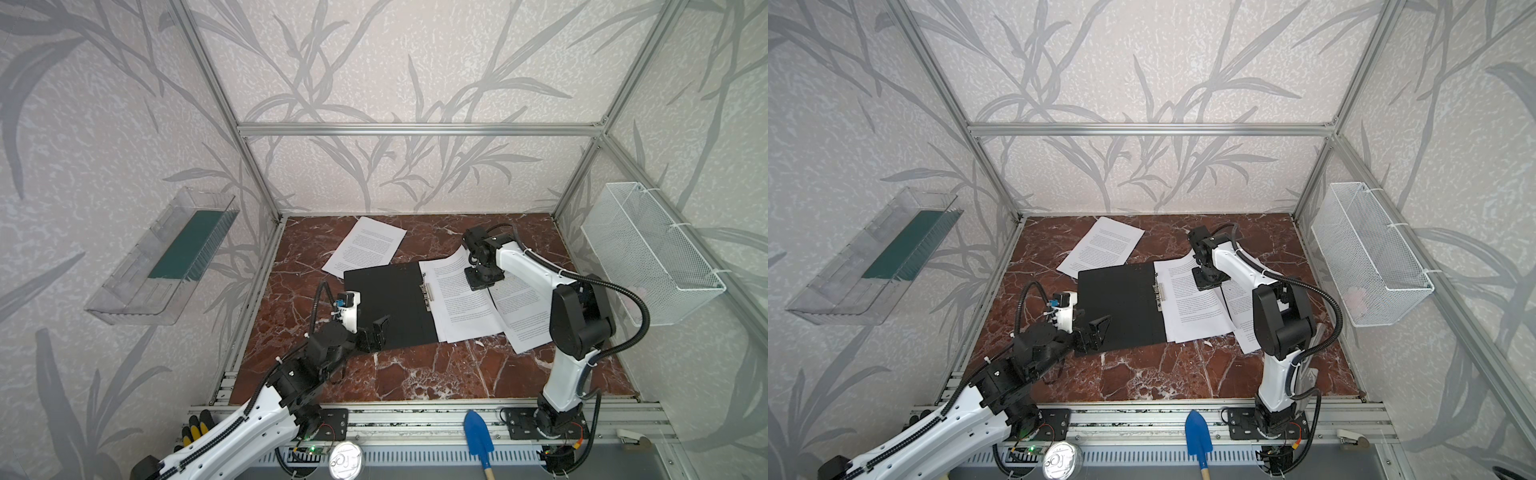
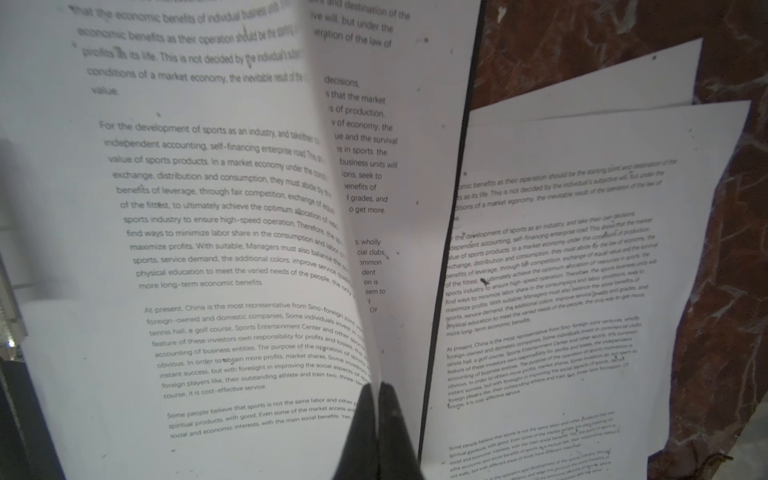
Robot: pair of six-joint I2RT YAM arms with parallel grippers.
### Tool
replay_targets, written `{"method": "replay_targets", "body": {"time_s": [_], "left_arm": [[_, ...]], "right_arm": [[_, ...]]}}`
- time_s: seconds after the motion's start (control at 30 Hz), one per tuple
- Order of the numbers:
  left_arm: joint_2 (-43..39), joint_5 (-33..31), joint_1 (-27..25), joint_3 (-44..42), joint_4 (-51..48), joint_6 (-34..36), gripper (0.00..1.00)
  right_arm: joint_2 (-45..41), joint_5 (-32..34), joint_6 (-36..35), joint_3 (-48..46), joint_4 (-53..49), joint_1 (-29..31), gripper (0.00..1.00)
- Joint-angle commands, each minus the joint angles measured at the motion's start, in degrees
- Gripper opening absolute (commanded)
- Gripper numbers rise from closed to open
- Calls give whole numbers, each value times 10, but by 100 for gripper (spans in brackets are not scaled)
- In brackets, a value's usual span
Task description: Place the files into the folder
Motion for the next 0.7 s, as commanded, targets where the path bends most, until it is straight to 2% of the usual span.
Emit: {"method": "replay_targets", "body": {"time_s": [0.0, 0.67], "left_arm": [[-1, 17, -3, -5, 18, 11, 99], [2, 21, -3, -6, 22, 9, 99]], "right_arm": [[11, -14, 11, 11, -1, -2, 0], [21, -37, 29, 16, 10, -2, 0]]}}
